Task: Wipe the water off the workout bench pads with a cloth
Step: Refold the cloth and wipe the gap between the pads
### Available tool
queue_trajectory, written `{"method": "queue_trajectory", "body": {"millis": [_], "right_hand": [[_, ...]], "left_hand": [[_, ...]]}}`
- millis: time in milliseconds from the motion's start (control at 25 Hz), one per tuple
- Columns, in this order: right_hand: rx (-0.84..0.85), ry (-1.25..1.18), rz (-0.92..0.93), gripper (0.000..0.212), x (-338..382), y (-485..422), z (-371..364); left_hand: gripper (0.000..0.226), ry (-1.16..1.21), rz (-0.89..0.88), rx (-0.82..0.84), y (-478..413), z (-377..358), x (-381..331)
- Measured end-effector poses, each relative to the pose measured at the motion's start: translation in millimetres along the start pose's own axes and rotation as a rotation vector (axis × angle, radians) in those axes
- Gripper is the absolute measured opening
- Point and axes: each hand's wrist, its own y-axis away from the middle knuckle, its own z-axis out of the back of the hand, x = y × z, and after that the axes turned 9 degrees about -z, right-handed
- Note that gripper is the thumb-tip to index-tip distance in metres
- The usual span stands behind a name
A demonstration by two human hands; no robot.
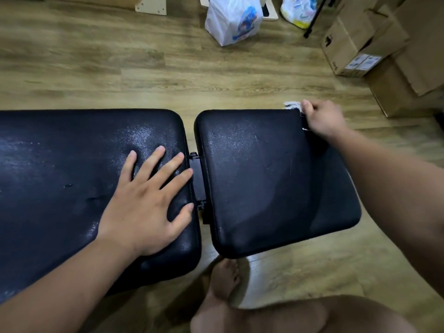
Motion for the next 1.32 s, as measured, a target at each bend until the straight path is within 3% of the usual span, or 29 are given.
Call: {"method": "queue_trajectory", "body": {"millis": [200, 360, 600, 720, 840, 920, 1000, 1040, 1120, 1240, 1320], "right_hand": [[0.053, -0.193, -0.371, 0.069, -37, 13, 4], [0.098, -0.219, -0.493, 0.076, -77, 69, 2], [-0.021, -0.297, -0.610, 0.059, -106, 174, -1], [-0.033, -0.541, -0.780, 0.051, -97, 203, -9], [0.178, -1.013, -1.014, 0.047, -56, 246, -41], [0.214, -1.026, -0.877, 0.045, -12, 283, -59], [0.248, -0.796, -0.619, 0.032, 25, 323, -80], [0.242, -0.737, -0.580, 0.031, 45, 340, -88], [0.249, -0.594, -0.363, 0.041, 81, 371, -97], [0.213, -0.673, -0.397, 0.034, 104, 382, -105], [0.240, -0.591, -0.298, 0.035, 90, 387, -109]], "left_hand": [[0.065, -0.021, 0.005, -0.018, -1, -5, 1], [0.068, -0.023, 0.004, -0.015, 0, -5, 2], [0.071, -0.027, 0.024, 0.025, -2, -2, 1], [0.072, 0.000, 0.036, 0.031, 0, 0, 1], [0.062, -0.024, 0.032, -0.030, 8, 7, -5], [0.053, -0.033, 0.033, -0.161, 16, 19, -7], [0.046, 0.028, 0.056, -0.317, 30, 41, -7], [0.043, 0.073, 0.095, -0.392, 41, 53, -6], [0.039, 0.192, 0.231, -0.510, 72, 72, -7], [0.030, 0.406, 0.430, -0.649, 141, 76, -28], [0.019, 0.618, 0.589, -0.610, 191, 60, -44]]}}
